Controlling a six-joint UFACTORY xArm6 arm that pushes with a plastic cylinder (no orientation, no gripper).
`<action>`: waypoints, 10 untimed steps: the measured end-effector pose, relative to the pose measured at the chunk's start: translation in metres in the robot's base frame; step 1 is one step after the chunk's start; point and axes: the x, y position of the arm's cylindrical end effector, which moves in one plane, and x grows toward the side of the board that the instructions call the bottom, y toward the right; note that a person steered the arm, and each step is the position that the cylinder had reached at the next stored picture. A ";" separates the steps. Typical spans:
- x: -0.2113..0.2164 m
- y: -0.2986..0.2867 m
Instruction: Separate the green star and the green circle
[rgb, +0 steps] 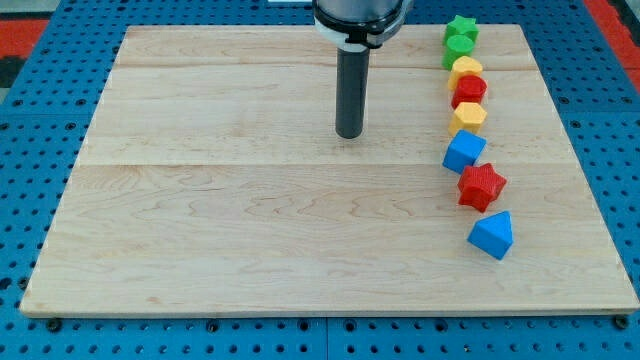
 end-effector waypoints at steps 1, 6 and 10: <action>0.000 0.000; 0.099 0.004; 0.224 0.009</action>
